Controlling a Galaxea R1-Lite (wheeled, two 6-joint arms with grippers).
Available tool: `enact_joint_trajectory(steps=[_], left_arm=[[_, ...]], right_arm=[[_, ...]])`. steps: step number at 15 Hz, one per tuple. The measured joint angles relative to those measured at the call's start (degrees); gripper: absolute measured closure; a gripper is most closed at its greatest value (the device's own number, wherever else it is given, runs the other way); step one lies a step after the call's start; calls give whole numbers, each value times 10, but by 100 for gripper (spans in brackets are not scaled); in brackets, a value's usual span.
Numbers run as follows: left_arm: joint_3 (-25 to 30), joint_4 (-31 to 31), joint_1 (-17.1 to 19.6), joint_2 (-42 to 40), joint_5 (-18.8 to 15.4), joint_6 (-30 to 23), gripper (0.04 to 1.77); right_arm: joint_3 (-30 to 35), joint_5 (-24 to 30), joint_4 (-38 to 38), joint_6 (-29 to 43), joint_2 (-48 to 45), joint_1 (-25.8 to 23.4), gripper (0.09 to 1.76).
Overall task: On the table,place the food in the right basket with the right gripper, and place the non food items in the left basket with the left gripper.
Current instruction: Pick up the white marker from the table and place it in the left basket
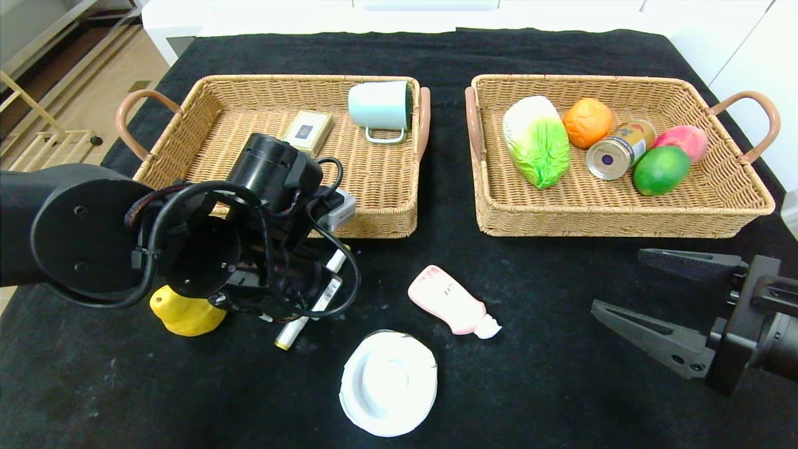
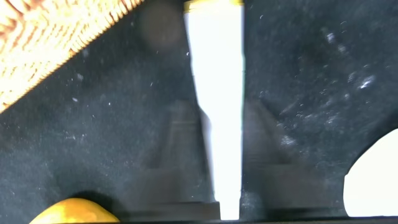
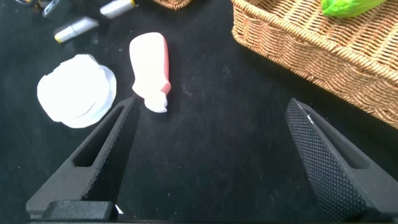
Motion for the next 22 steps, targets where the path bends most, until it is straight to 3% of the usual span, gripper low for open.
enact_joint_trajectory(steps=[15,22], left_arm=[[-4,4,-2,4,1,0,154],[-3,7,-9,-44,4,1,154]], right_arm=[[-1,10,0,0,-1,-11,14],[-2,10,0,0,0,-12,14]])
